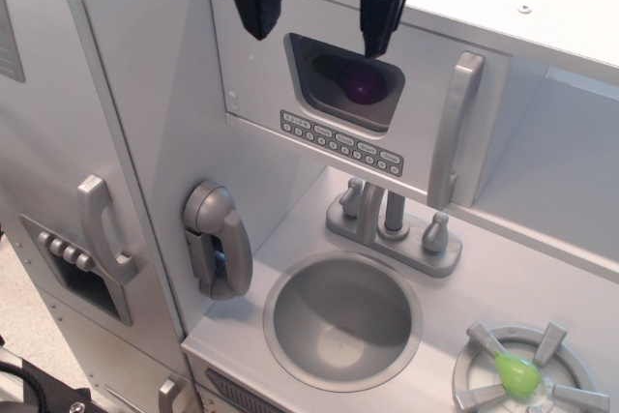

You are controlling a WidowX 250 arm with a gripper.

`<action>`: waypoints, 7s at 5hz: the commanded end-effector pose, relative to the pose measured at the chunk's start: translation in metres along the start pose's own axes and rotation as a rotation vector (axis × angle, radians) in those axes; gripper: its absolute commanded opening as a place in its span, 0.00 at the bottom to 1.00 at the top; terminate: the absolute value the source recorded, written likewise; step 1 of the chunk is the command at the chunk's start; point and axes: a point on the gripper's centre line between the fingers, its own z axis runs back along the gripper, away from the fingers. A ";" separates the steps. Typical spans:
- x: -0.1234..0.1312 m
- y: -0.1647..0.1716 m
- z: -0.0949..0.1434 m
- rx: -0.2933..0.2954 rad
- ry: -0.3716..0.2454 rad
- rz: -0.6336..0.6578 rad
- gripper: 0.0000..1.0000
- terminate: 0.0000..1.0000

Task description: Open microwave

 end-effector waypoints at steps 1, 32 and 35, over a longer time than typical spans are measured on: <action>0.000 0.000 0.000 0.000 0.000 0.000 1.00 0.00; -0.023 0.055 -0.022 -0.081 -0.141 -0.138 1.00 0.00; -0.016 0.108 0.000 -0.069 -0.180 -0.148 1.00 0.00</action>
